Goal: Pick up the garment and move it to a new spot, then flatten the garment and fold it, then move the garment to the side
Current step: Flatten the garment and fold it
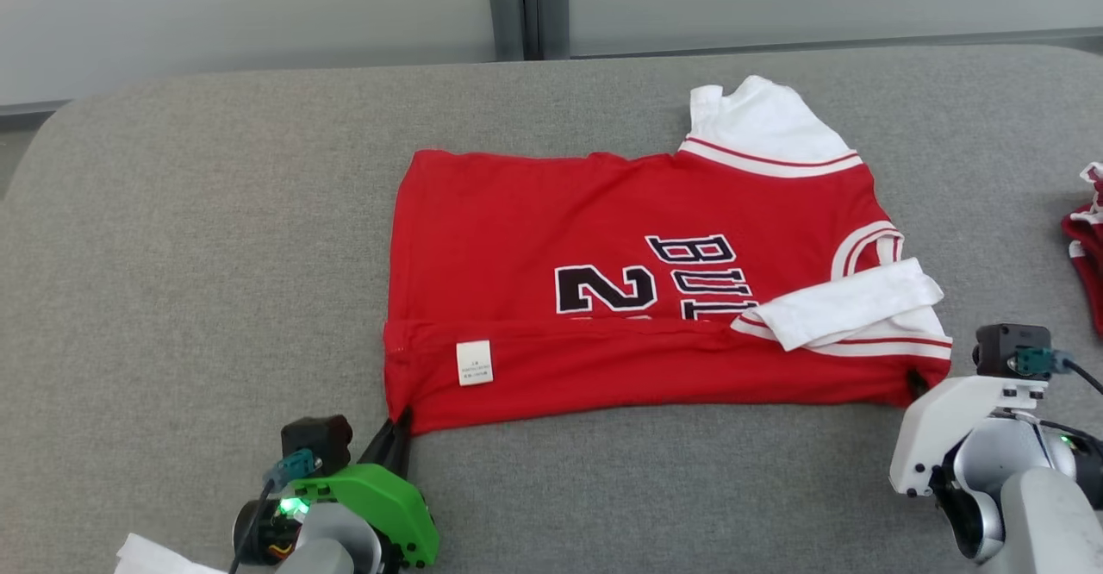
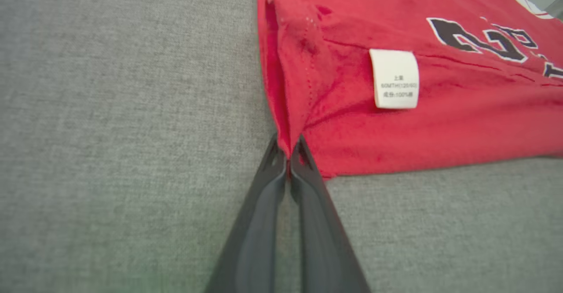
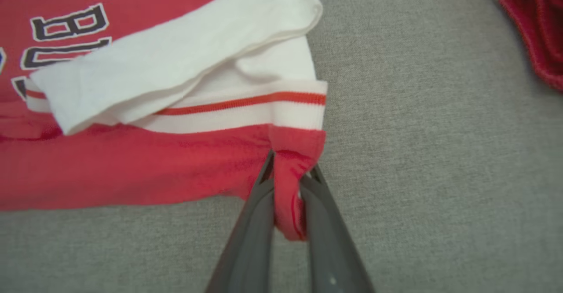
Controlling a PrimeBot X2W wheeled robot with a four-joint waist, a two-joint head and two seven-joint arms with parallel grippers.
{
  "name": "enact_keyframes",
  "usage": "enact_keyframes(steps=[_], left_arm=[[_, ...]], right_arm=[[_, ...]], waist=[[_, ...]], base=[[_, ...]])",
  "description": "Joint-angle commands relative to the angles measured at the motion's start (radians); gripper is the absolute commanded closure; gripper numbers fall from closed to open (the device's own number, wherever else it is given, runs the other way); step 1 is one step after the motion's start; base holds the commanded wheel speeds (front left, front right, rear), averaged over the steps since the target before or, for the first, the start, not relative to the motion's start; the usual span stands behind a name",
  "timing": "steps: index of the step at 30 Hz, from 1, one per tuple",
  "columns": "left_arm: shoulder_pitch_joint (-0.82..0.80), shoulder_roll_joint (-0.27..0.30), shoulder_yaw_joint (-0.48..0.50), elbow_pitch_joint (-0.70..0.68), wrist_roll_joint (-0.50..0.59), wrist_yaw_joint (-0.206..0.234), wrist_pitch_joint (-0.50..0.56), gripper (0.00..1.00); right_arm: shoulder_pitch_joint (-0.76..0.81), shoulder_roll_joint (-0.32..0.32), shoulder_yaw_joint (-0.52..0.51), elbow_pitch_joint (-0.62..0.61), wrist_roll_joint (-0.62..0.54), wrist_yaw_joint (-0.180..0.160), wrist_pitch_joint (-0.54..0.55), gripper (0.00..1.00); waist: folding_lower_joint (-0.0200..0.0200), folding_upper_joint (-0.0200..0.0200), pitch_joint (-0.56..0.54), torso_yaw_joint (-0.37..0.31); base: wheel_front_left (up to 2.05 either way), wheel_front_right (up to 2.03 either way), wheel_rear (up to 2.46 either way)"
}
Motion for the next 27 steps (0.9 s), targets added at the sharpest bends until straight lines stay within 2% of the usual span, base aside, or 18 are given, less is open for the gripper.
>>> enact_keyframes(steps=[1, 7, 10, 19, 20, 21, 22, 27], left_arm=[[0.038, 0.022, 0.007, -0.005, -0.007, -0.003, 0.003, 1.0], [0.14, 0.053, 0.001, -0.1, -0.035, -0.012, 0.039, 1.0], [0.191, 0.073, 0.001, -0.157, -0.046, 0.008, 0.068, 1.0], [0.326, 0.107, 0.007, -0.31, -0.079, 0.071, 0.138, 1.0], [0.336, 0.111, 0.007, -0.325, -0.083, 0.078, 0.145, 1.0], [0.342, 0.113, 0.008, -0.337, -0.086, 0.084, 0.148, 1.0], [0.345, 0.118, 0.008, -0.349, -0.082, 0.089, 0.15, 0.0], [0.344, 0.14, 0.03, -0.401, -0.077, 0.12, 0.135, 0.0]], right_arm=[[0.035, -0.008, -0.017, -0.029, 0.012, -0.003, 0.008, 1.0], [0.17, -0.008, -0.016, -0.186, 0.064, -0.003, 0.075, 1.0], [0.224, -0.007, -0.007, -0.24, 0.097, -0.003, 0.102, 1.0], [0.271, -0.005, 0.017, -0.196, 0.102, -0.003, 0.108, 1.0], [0.271, -0.005, 0.011, -0.185, 0.095, -0.003, 0.101, 0.95], [0.27, -0.005, 0.008, -0.174, 0.085, -0.003, 0.096, 0.23], [0.268, -0.005, 0.004, -0.161, 0.081, -0.003, 0.089, 0.0], [0.233, -0.004, -0.012, -0.154, 0.063, -0.002, 0.06, 0.0]], waist=[[0.0, 0.0, -0.027, 0.0], [0.0, 0.0, -0.072, -0.002], [0.0, 0.0, -0.078, -0.008], [0.0, 0.0, -0.079, -0.009], [0.0, 0.0, -0.08, -0.006], [0.0, 0.0, -0.08, -0.003], [0.0, 0.0, -0.081, 0.0], [0.0, 0.0, -0.088, 0.007]], base=[[0.0, 0.0, 0.0], [0.0, 0.0, 0.0], [0.0, 0.0, 0.0], [0.0, 0.0, 0.0], [0.0, 0.0, 0.0], [0.0, 0.0, 0.0], [0.0, 0.0, 0.0], [0.0, 0.0, 0.0]])
